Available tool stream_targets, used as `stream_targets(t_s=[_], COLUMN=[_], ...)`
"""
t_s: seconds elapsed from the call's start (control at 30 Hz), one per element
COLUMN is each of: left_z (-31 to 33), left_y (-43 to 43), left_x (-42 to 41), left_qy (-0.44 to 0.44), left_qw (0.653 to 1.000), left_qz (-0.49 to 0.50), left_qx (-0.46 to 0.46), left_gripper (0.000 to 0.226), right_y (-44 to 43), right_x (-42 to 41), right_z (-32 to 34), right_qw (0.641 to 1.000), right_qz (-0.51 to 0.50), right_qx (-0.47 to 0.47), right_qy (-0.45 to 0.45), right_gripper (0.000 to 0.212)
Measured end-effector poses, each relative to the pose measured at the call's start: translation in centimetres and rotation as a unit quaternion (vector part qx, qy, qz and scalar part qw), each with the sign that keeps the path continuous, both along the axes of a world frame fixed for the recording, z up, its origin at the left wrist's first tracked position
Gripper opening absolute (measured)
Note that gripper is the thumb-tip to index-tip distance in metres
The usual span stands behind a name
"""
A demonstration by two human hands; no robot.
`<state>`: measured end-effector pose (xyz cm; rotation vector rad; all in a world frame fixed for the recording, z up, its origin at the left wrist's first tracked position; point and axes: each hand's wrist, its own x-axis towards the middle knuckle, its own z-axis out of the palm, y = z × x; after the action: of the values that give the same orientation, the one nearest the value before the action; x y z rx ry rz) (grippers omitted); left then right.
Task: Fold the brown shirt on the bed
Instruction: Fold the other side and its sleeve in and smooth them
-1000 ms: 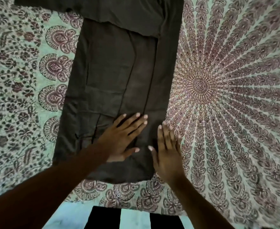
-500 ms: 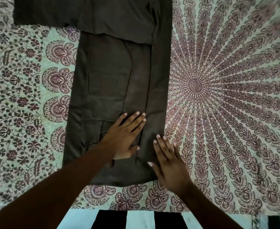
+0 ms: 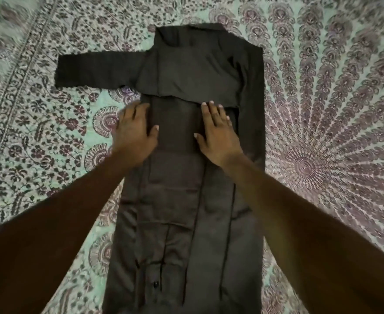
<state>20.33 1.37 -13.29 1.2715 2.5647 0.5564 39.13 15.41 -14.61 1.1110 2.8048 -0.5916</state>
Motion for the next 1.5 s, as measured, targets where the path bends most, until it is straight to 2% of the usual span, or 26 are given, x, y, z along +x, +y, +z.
stream_targets(t_s=[0.17, 0.27, 0.37, 0.57, 0.67, 0.73, 0.87, 0.93, 1.0, 1.1, 1.13, 1.17, 1.23, 1.27, 1.33, 1.37, 1.4, 1.43, 1.47, 1.5], left_z=[0.6, 0.6, 0.0, -1.8, -2.0, -2.2, -1.5, -0.2, 1.5, 3.1, 3.4, 3.7, 3.8, 3.6, 3.2, 3.1, 3.1, 3.1, 3.1, 2.8], left_y=[2.5, 3.2, 3.7, 3.7, 3.7, 3.4, 2.8, 2.6, 2.2, 1.3, 0.8, 0.2, -1.1, -1.9, -3.5, -4.4, -5.3, -6.1, -7.2, -8.2], left_x=[-8.3, -12.4, -16.0, -19.7, -20.0, -19.5, -15.6, -12.4, -8.5, -2.2, -0.4, 1.5, 5.1, 6.7, 9.8, 11.2, 12.5, 13.5, 14.5, 15.5], left_qy=[0.02, 0.013, -0.014, -0.039, -0.046, -0.076, -0.149, -0.167, -0.147, -0.144, -0.155, -0.166, -0.183, -0.19, -0.206, -0.222, -0.245, -0.272, -0.297, -0.31], left_qw=[0.995, 0.987, 0.974, 0.933, 0.919, 0.908, 0.884, 0.889, 0.906, 0.927, 0.932, 0.935, 0.937, 0.939, 0.94, 0.939, 0.937, 0.936, 0.934, 0.935], left_qz=[0.092, 0.154, 0.219, 0.35, 0.391, 0.409, 0.392, 0.336, 0.256, 0.132, 0.099, 0.074, 0.046, 0.038, 0.02, 0.005, -0.016, -0.042, -0.066, -0.084], left_qx=[-0.018, -0.049, -0.057, -0.07, -0.028, 0.057, 0.205, 0.264, 0.304, 0.321, 0.312, 0.304, 0.295, 0.285, 0.272, 0.262, 0.247, 0.221, 0.187, 0.151], left_gripper=[0.062, 0.075, 0.088, 0.094, 0.092, 0.075, 0.047, 0.034, 0.025, 0.037, 0.042, 0.043, 0.045, 0.049, 0.056, 0.056, 0.057, 0.062, 0.071, 0.08], right_y=[4.0, 3.9, 2.9, 2.4, 2.6, 2.6, 2.6, 2.9, 3.0, 3.8, 4.1, 4.2, 3.8, 3.3, 2.0, 1.2, 0.1, -1.1, -2.4, -3.5], right_x=[-6.1, -7.6, -8.0, -8.5, -8.5, -8.5, -8.5, -8.5, -8.4, -8.0, -7.8, -7.5, -6.1, -5.3, -2.8, -1.0, 1.0, 2.9, 5.0, 6.9], right_z=[0.1, -0.2, -0.7, -3.3, -4.1, -4.2, -3.4, -2.5, -1.4, 0.1, 1.1, 2.0, 3.7, 4.4, 4.9, 4.9, 5.2, 5.3, 5.3, 5.2], right_qw=[0.998, 0.998, 0.996, 0.989, 0.984, 0.983, 0.988, 0.992, 0.994, 0.995, 0.994, 0.986, 0.926, 0.896, 0.827, 0.777, 0.725, 0.693, 0.687, 0.698], right_qz=[0.006, -0.033, -0.063, -0.107, -0.104, -0.106, -0.107, -0.094, -0.079, -0.072, -0.092, -0.134, -0.223, -0.263, -0.352, -0.385, -0.404, -0.406, -0.395, -0.384], right_qx=[-0.015, -0.019, 0.034, 0.104, 0.14, 0.143, 0.112, 0.09, 0.066, 0.014, -0.026, -0.092, -0.212, -0.239, -0.323, -0.385, -0.448, -0.491, -0.512, -0.505], right_qy=[-0.052, -0.059, -0.061, 0.008, 0.029, 0.035, 0.018, 0.003, -0.022, -0.069, -0.051, 0.021, 0.217, 0.266, 0.298, 0.316, 0.331, 0.336, 0.332, 0.331], right_gripper=[0.066, 0.062, 0.06, 0.062, 0.058, 0.058, 0.058, 0.053, 0.051, 0.054, 0.057, 0.057, 0.046, 0.047, 0.059, 0.068, 0.073, 0.07, 0.059, 0.044])
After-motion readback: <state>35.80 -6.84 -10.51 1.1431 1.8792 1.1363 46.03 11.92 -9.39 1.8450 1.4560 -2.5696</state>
